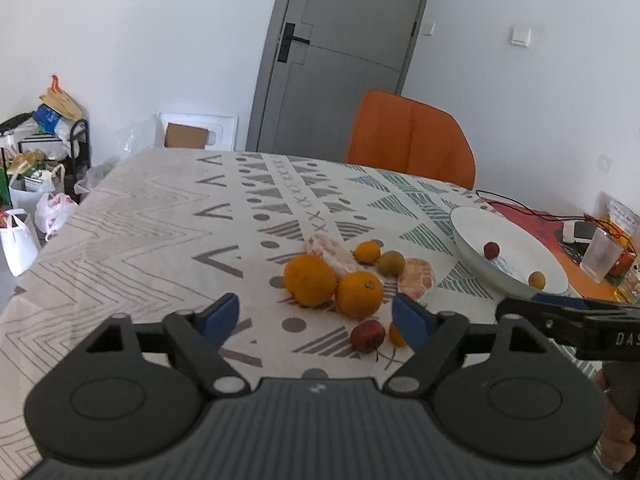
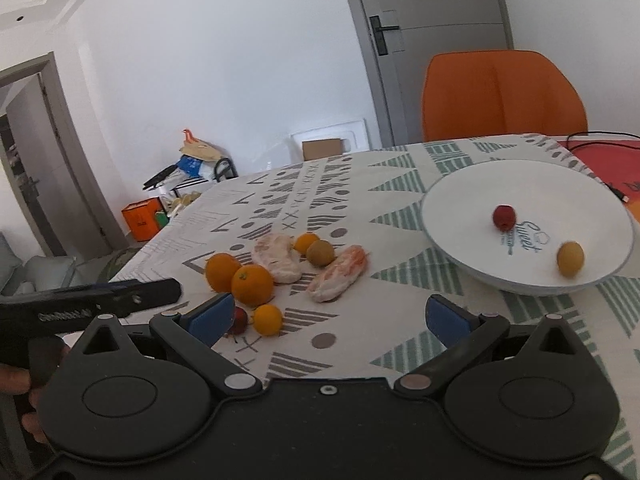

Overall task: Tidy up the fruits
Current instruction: 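Grasp a small mandarin with the right tool while the left tool grasps another red plum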

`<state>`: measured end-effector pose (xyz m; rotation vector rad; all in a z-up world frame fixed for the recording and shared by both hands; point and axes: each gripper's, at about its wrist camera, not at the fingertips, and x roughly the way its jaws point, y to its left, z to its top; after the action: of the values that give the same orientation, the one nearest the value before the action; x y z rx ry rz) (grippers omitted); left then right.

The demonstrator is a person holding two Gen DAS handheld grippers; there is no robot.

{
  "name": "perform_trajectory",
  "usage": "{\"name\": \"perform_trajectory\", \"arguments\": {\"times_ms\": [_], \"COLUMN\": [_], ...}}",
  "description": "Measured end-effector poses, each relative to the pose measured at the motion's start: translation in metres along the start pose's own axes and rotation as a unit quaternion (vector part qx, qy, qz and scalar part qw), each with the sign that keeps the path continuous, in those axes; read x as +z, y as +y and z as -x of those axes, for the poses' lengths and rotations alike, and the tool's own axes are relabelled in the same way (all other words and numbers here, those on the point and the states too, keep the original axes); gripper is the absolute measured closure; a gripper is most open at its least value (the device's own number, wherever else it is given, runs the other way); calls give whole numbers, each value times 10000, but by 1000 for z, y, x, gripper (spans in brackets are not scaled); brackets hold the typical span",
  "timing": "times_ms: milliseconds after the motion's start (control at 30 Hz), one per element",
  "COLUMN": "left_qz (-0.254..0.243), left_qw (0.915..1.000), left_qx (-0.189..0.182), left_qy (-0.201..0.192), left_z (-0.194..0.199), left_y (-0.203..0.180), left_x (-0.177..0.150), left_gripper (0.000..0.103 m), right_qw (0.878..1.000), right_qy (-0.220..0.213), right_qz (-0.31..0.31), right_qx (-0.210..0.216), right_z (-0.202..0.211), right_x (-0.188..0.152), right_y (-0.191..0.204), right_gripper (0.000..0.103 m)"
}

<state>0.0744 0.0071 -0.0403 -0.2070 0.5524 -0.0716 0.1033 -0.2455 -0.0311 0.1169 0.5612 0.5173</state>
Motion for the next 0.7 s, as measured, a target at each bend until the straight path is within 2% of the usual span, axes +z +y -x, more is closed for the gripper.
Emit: {"name": "perform_trajectory", "arguments": {"times_ms": [67,133,267,433,700], "left_qz": [-2,17,85,110,150], "left_qw": [10000,9999,9998,9997,9994], "left_qx": [-36,-50,-68,-91,-116], "left_qy": [48,92,158,211,285], "left_z": [-3,-5,-9,-12,-17], "left_y": [0,2,6,11,15], "left_x": [-2,-3,-4,-6,-5], "left_gripper": [31,35,43,46,50], "right_qw": [9999,9998,9991,9979,9957], "right_qy": [16,94,328,492,717], "right_qz": [134,198,213,280,318], "right_qx": [-47,-10,178,328,488], "right_z": [-3,-9,-21,-35,-59], "right_x": [0,-1,-3,-5,-7], "right_y": [5,8,13,21,31], "right_gripper": [7,21,31,45,60]}}
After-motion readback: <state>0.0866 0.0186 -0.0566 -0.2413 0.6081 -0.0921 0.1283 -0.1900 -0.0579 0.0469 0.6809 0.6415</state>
